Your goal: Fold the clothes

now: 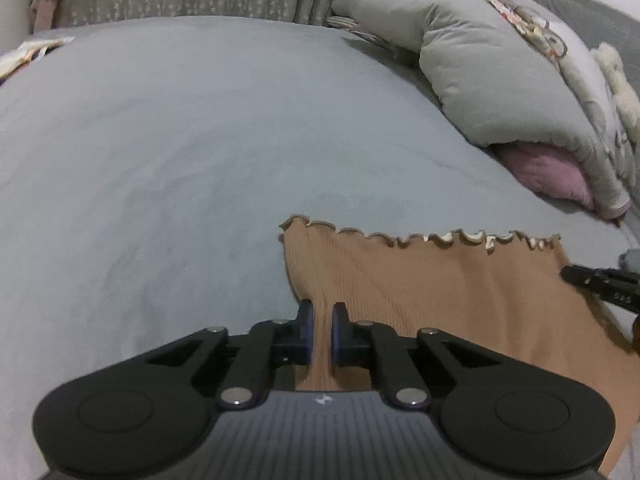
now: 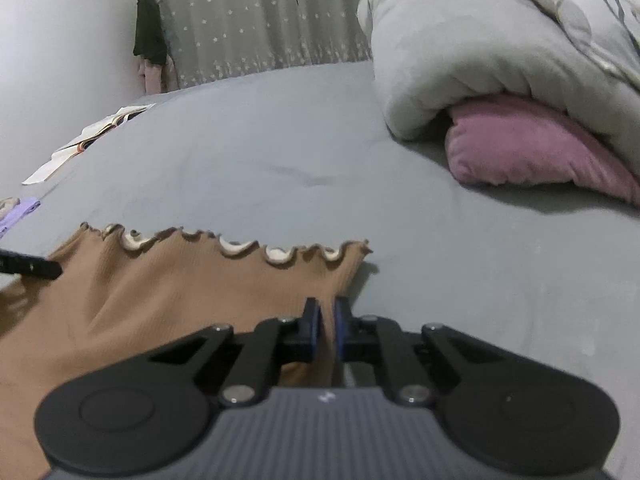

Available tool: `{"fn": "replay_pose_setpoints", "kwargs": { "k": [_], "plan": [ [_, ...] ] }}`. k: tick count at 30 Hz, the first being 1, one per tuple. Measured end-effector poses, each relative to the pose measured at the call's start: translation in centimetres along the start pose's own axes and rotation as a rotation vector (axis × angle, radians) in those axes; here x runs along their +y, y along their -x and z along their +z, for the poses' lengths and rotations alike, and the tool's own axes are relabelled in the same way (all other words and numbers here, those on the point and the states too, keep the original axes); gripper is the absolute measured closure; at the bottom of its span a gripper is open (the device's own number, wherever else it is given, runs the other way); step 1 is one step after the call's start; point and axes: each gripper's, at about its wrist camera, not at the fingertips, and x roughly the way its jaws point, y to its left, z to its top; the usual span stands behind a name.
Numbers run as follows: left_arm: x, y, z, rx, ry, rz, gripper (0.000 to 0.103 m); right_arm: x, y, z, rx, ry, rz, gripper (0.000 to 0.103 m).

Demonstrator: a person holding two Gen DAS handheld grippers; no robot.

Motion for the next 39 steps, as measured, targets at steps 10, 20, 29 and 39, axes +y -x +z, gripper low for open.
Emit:
{"fn": "replay_pose_setpoints", "kwargs": {
  "k": [10, 20, 29, 39],
  "plan": [
    [-0.2, 0.0, 0.3, -0.05, 0.004, 0.012, 0.098, 1.2, 2.3, 0.7, -0.115, 0.049, -0.144, 0.097],
    [2.5, 3.5, 0.0, -0.081, 0.033, 0.135, 0.083, -0.6, 2.9, -0.8, -0.032, -0.052, -0.24, 0.065],
    [2.5, 13.8, -8.1, -0.037, 0.109, 0.059, 0.06, -5.6, 11.5, -2.7, 0.034, -0.485, -0.021, 0.064],
    [2.1, 18.0, -13.4, -0.109, 0.3, 0.003, 0.031, -2.4, 17.2, -9.0, 0.042, -0.681, 0.108, 0.061]
  ]
}}
